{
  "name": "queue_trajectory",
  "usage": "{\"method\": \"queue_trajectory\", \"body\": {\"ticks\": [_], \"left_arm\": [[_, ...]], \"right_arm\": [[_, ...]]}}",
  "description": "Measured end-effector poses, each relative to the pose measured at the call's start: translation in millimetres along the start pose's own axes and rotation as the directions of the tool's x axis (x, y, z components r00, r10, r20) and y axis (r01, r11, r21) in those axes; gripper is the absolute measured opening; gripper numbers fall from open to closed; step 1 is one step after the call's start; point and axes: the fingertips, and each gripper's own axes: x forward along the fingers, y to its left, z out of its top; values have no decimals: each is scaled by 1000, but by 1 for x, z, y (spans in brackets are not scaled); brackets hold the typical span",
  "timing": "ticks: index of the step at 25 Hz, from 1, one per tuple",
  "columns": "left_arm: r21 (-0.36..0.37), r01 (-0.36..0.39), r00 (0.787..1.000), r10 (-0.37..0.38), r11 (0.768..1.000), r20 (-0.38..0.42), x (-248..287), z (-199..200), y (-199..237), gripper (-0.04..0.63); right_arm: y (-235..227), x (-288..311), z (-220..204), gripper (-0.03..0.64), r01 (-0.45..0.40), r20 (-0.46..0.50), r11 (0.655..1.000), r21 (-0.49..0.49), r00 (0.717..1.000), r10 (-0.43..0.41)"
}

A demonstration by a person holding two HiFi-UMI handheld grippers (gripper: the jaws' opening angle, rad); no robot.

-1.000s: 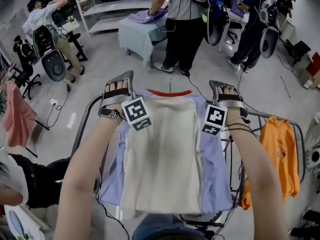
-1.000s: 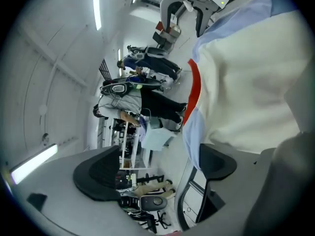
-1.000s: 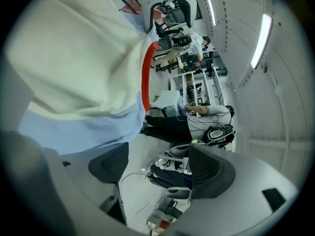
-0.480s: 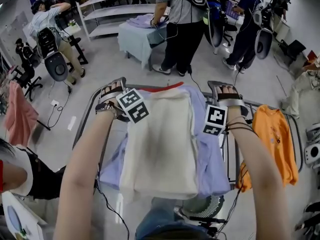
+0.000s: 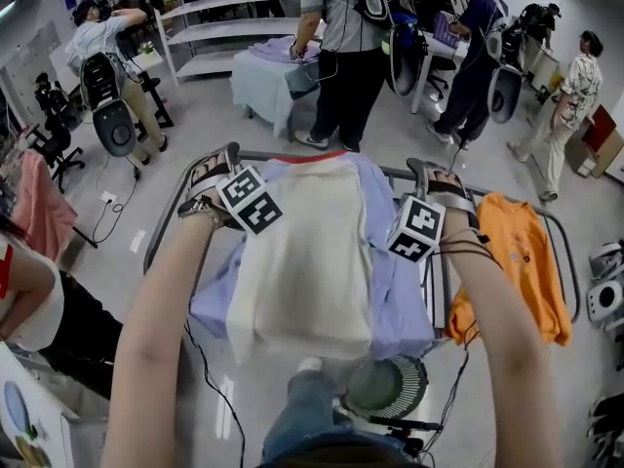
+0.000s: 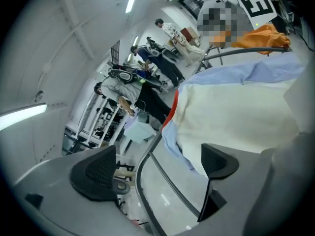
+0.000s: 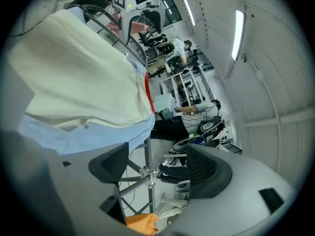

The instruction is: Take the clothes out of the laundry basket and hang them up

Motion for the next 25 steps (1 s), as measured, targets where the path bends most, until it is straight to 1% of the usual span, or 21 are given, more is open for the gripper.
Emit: {"method": "queue_trajectory", "body": {"ticks": [4, 8, 11, 15, 18, 21, 23, 25], "left_arm": [[-31, -65, 997, 66, 997, 26, -35, 4, -9, 514], [-73, -126, 989, 131, 989, 67, -72, 13, -14, 512], [-111, -145, 983, 156, 983, 98, -95, 21, -20, 512], [-159, -177, 970, 199, 971, 137, -125, 30, -27, 512], [-190, -224, 949, 259, 956, 182, -153, 44, -21, 512], [-236, -265, 919, 319, 935, 232, -186, 58, -5, 512], [-258, -282, 898, 349, 924, 267, -206, 69, 5, 512], [-282, -283, 881, 365, 917, 302, -222, 78, 10, 512]], "right_arm": [[6, -34, -9, 362, 34, 21, 999, 24, 999, -35], [11, -73, -18, 362, 57, 55, 996, 73, 997, -61], [12, -102, -25, 362, 76, 80, 990, 118, 993, -85], [9, -131, -38, 362, 93, 110, 974, 206, 987, -118], [1, -152, -54, 362, 110, 119, 952, 284, 982, -149], [-6, -173, -74, 362, 129, 118, 930, 345, 977, -180], [-9, -184, -88, 362, 136, 112, 913, 384, 975, -192], [-11, -194, -102, 362, 139, 100, 896, 422, 975, -198]]}}
